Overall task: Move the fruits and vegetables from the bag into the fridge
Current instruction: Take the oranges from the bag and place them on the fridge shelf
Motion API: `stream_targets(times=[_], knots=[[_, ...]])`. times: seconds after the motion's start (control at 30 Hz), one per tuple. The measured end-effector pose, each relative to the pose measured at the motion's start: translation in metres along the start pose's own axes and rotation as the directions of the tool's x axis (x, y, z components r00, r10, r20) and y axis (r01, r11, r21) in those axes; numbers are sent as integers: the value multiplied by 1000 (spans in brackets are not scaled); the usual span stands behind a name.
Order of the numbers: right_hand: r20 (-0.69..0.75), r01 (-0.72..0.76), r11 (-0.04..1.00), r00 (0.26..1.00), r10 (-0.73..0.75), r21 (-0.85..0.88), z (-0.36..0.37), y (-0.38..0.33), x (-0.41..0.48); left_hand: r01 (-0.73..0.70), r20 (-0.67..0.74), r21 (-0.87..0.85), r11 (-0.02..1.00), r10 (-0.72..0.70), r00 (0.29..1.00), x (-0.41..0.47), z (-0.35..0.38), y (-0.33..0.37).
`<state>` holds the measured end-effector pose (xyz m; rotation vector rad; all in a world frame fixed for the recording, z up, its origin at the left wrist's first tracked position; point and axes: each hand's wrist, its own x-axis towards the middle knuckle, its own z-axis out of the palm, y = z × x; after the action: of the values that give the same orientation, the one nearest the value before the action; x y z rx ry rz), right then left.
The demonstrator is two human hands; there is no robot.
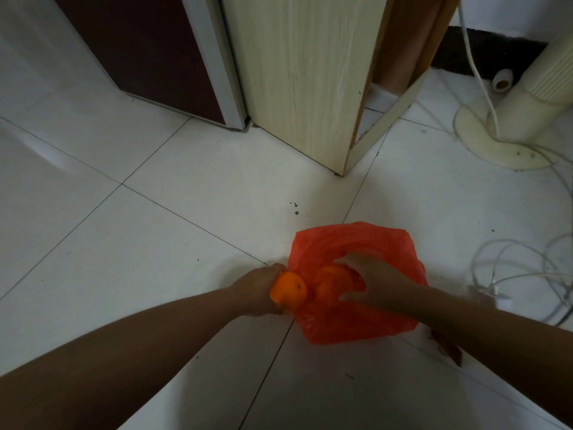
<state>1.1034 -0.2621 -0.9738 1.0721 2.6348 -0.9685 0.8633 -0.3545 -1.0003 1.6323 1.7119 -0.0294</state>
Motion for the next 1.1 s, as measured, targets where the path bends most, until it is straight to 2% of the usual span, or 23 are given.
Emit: stream_targets(times=[0.13,0.27,0.5,0.77,0.93,1.1], knots=[[57,0,999,998,3,-40,9,4,1,10,30,40,999,-12,999,-1,4,-8],[119,10,989,993,8,-150,20,6,5,21,48,52,998,-24,999,-2,6,-11],[23,-22,983,999,26,-180,37,5,3,9,22,19,1000,-9,1000,-2,3,-7],[9,-49,995,999,50,-91,46,-8,6,28,37,21,999,-28,999,-3,4,-8],[-58,-48,998,997,46,-43,40,-4,4,27,33,14,1000,-28,999,-4,-1,-12],[-84,-34,989,996,22,-141,35,14,-10,52,-40,-29,998,-53,998,-1,-14,-9]])
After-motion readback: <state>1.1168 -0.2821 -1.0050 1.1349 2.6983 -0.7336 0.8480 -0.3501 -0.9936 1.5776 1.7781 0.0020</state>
